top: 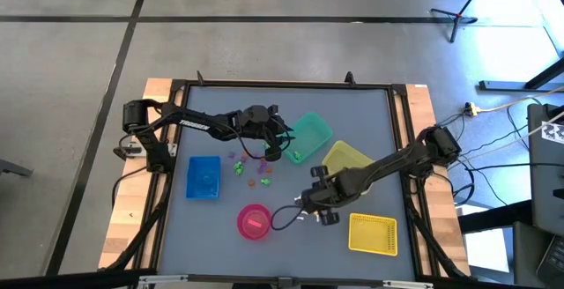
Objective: Sort Halloween decoration
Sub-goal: Put the black skull toy into the light yellow bin
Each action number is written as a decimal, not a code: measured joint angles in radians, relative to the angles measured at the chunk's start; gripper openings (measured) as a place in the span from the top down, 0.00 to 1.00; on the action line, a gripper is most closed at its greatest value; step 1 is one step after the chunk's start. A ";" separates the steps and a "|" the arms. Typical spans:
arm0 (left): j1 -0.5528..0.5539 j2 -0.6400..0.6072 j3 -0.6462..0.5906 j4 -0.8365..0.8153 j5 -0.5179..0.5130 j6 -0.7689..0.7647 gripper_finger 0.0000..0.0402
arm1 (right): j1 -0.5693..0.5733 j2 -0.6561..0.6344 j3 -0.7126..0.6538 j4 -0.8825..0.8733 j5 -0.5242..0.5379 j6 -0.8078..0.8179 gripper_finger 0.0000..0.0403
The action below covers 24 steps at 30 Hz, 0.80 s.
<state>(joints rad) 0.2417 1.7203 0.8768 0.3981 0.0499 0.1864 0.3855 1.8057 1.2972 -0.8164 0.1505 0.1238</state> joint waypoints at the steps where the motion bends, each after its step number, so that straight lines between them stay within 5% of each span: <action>1: 0.000 0.000 0.000 0.000 -0.007 0.000 0.72 | 0.000 0.000 0.021 -0.043 0.016 0.000 0.77; 14: 0.000 0.000 0.000 0.005 -0.012 0.000 0.72 | 0.000 0.000 0.147 -0.554 0.251 0.102 0.76; 24: 0.000 0.000 0.001 0.017 -0.012 0.006 0.72 | -0.008 -0.017 0.147 -0.669 0.316 0.193 0.77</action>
<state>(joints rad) 0.2417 1.7199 0.8776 0.4152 0.0380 0.1921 0.3771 1.7885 1.4441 -1.4859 0.4663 0.3164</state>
